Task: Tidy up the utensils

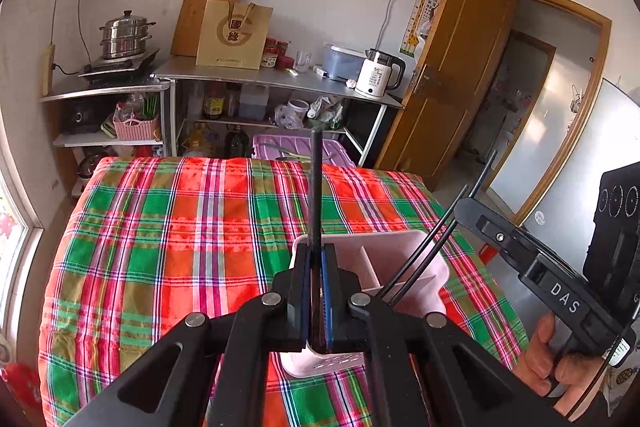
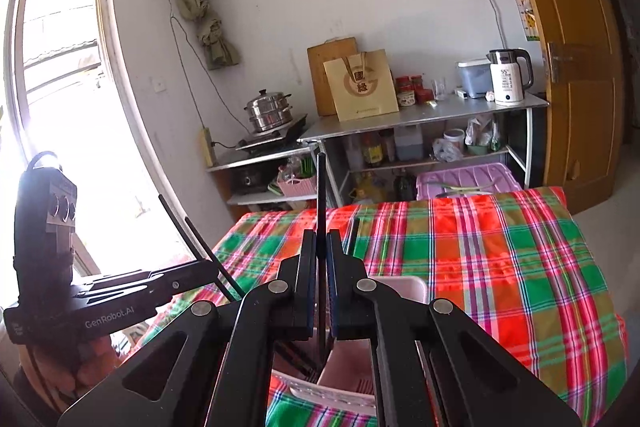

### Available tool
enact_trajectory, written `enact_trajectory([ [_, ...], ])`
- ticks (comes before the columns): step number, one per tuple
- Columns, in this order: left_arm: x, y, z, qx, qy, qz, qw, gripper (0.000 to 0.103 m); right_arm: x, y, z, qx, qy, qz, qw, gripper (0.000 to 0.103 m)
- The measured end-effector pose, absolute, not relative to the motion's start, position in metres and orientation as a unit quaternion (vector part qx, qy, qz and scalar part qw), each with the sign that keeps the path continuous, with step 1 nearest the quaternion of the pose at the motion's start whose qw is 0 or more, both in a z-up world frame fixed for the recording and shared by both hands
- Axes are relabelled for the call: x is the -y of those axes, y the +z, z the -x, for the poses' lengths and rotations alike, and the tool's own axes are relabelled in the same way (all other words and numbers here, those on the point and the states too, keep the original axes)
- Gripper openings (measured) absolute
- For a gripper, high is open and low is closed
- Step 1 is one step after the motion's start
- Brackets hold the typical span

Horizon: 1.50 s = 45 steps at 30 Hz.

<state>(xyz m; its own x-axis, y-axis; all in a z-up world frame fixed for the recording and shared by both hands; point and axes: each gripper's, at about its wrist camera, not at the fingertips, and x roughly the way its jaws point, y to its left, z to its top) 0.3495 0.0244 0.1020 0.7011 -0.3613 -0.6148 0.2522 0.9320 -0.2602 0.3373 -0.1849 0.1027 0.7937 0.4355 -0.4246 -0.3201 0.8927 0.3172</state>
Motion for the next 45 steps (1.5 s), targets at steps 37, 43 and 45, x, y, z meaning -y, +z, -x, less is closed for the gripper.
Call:
enact_trajectory([
  [37, -0.033, 0.058, -0.162, -0.313, -0.172, 0.048, 0.933, 0.017, 0.214, 0.046, -0.186, -0.314, 0.234, -0.092, 0.916, 0.018],
  [43, -0.037, 0.037, -0.152, -0.332, -0.17, 0.062, 0.926, 0.017, 0.199, 0.009, -0.173, -0.359, 0.249, -0.087, 0.895, 0.018],
  [45, -0.038, 0.033, -0.151, -0.336, -0.171, 0.065, 0.924, 0.017, 0.194, -0.003, -0.176, -0.374, 0.249, -0.083, 0.889, 0.018],
])
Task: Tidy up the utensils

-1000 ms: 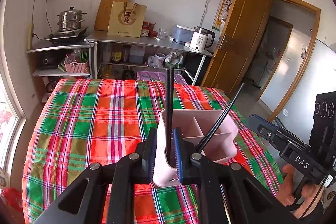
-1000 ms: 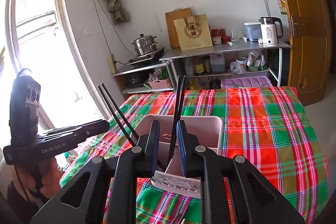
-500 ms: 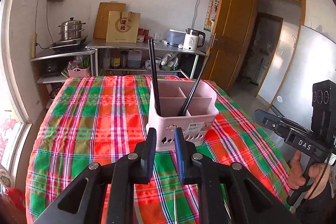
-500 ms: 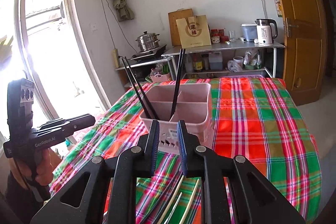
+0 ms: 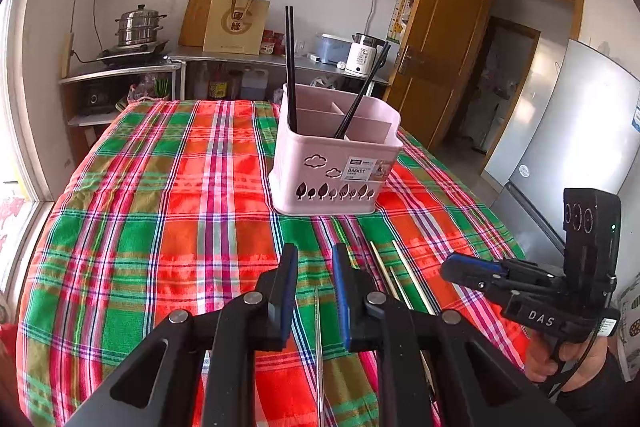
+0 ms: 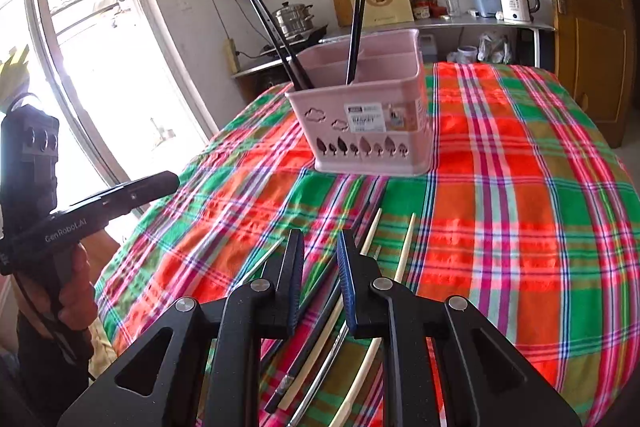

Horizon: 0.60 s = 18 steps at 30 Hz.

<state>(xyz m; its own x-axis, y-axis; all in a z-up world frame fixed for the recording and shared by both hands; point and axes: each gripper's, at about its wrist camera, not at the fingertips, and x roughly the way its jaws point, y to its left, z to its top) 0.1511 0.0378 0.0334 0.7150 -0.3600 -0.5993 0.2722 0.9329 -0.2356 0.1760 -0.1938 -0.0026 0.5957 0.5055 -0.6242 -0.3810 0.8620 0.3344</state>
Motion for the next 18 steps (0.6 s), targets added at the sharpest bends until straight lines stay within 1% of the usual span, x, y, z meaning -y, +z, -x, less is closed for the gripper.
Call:
enact_trajectory([
  [10, -0.043, 0.022, -0.151, -0.348, -0.171, 0.079, 0.918, 0.017, 0.174, -0.049, -0.195, -0.448, 0.257, -0.078, 0.853, 0.017],
  [14, -0.044, 0.02, -0.154, -0.352, -0.17, 0.084, 0.917, 0.017, 0.179, -0.051, -0.197, -0.454, 0.24, -0.064, 0.855, 0.014],
  [18, -0.041, 0.019, -0.156, -0.354, -0.173, 0.084, 0.915, 0.017, 0.189, -0.054, -0.195, -0.461, 0.226, -0.05, 0.856, 0.014],
])
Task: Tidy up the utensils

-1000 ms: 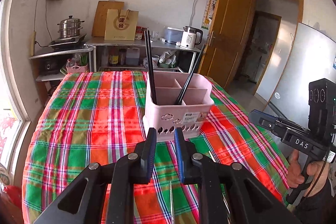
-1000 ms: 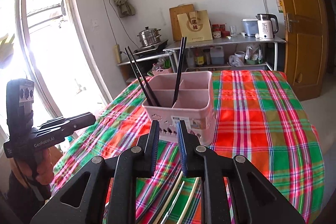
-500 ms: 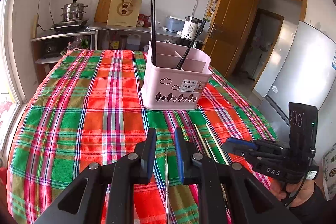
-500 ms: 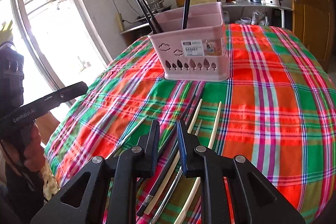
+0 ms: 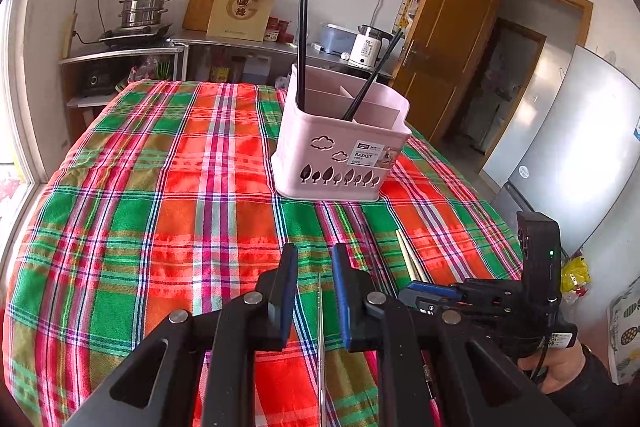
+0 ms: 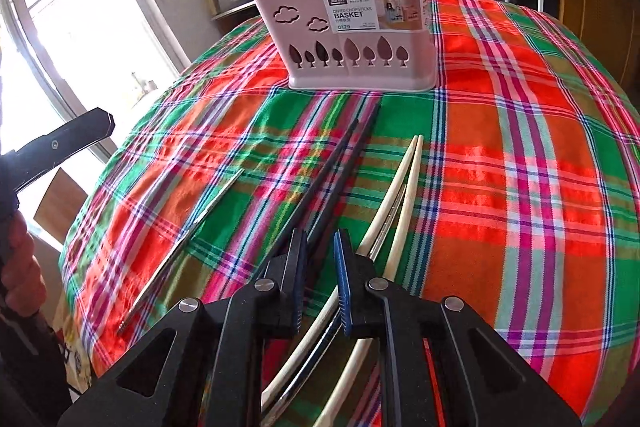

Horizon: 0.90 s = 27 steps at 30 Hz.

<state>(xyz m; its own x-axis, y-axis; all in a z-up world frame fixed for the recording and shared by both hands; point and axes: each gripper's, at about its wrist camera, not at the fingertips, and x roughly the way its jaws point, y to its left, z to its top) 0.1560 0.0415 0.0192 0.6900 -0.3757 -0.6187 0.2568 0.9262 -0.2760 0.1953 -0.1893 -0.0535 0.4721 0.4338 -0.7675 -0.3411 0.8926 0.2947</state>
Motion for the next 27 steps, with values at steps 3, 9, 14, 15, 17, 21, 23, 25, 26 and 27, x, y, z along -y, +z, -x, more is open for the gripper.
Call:
enact_trajectory([
  [3, -0.037, 0.018, -0.158, -0.357, -0.179, 0.082, 0.913, 0.017, 0.196, -0.054, -0.2, -0.465, 0.217, -0.048, 0.857, 0.014],
  [9, -0.022, 0.013, -0.166, -0.371, -0.186, 0.075, 0.907, 0.017, 0.187, -0.05, -0.211, -0.465, 0.21, -0.056, 0.858, 0.014],
  [14, -0.023, 0.011, -0.167, -0.374, -0.178, 0.073, 0.907, 0.017, 0.176, -0.054, -0.221, -0.468, 0.211, -0.055, 0.856, 0.015],
  [15, -0.025, 0.011, -0.167, -0.375, -0.177, 0.074, 0.907, 0.017, 0.175, -0.054, -0.223, -0.468, 0.21, -0.054, 0.857, 0.015],
  [17, -0.026, 0.01, -0.167, -0.375, -0.174, 0.075, 0.907, 0.017, 0.172, -0.053, -0.226, -0.47, 0.206, -0.05, 0.857, 0.015],
  [21, -0.022, 0.009, -0.17, -0.381, -0.178, 0.076, 0.904, 0.017, 0.167, -0.054, -0.228, -0.47, 0.206, -0.027, 0.858, 0.015],
  [23, -0.016, 0.008, -0.171, -0.387, -0.181, 0.073, 0.901, 0.017, 0.169, -0.054, -0.228, -0.469, 0.209, -0.019, 0.858, 0.01],
  [25, -0.008, 0.006, -0.174, -0.393, -0.184, 0.067, 0.898, 0.017, 0.177, -0.055, -0.227, -0.471, 0.212, -0.023, 0.856, 0.01],
  [26, -0.003, 0.004, -0.176, -0.398, -0.189, 0.066, 0.895, 0.017, 0.181, -0.055, -0.227, -0.472, 0.212, -0.023, 0.856, 0.01],
  [27, 0.002, 0.001, -0.179, -0.405, -0.194, 0.066, 0.891, 0.017, 0.184, -0.055, -0.226, -0.472, 0.211, -0.023, 0.856, 0.01],
])
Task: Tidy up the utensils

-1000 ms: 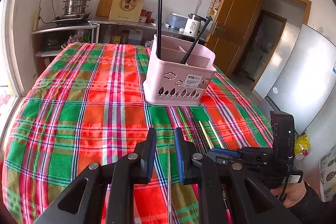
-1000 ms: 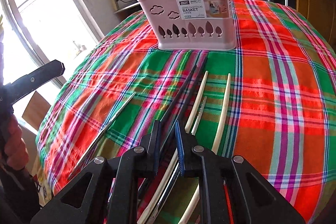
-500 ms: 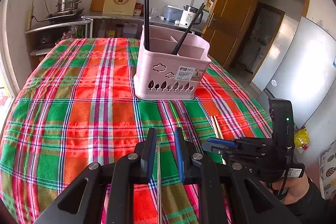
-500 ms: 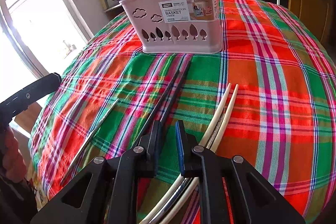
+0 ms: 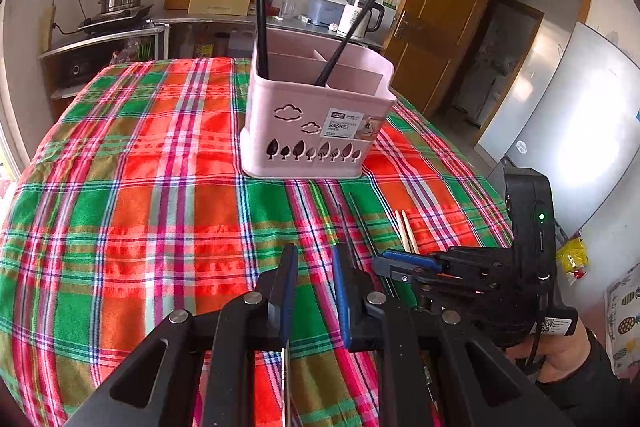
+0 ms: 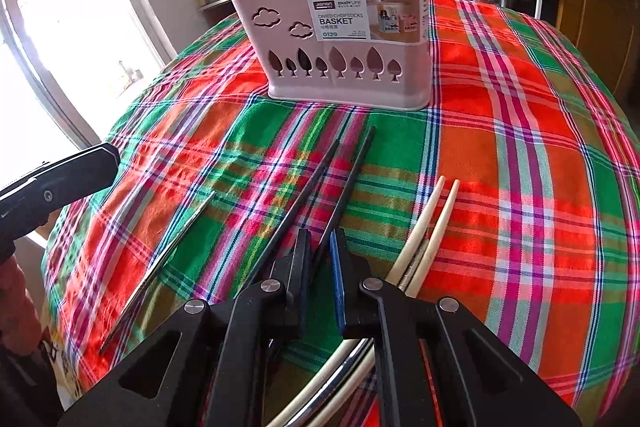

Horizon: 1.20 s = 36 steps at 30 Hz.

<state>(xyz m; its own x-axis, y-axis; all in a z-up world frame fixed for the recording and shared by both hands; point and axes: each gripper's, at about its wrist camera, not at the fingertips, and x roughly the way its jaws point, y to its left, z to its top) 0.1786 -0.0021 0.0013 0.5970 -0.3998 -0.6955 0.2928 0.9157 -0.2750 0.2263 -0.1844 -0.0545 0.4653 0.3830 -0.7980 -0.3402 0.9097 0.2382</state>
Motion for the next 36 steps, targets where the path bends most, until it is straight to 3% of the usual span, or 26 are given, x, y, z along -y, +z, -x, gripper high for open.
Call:
enact_trajectory([
  [19, 0.078, -0.058, -0.228, -0.484, -0.194, 0.003, 0.853, 0.017, 0.211, -0.054, -0.233, -0.471, 0.196, -0.043, 0.859, 0.01],
  [25, 0.069, -0.059, -0.235, -0.478, -0.161, -0.006, 0.864, 0.009, 0.212, -0.053, -0.238, -0.471, 0.191, -0.044, 0.86, 0.01],
  [36, 0.04, -0.06, -0.25, -0.484, -0.133, 0.021, 0.865, 0.009, 0.207, -0.054, -0.264, -0.477, 0.164, -0.035, 0.863, 0.014],
])
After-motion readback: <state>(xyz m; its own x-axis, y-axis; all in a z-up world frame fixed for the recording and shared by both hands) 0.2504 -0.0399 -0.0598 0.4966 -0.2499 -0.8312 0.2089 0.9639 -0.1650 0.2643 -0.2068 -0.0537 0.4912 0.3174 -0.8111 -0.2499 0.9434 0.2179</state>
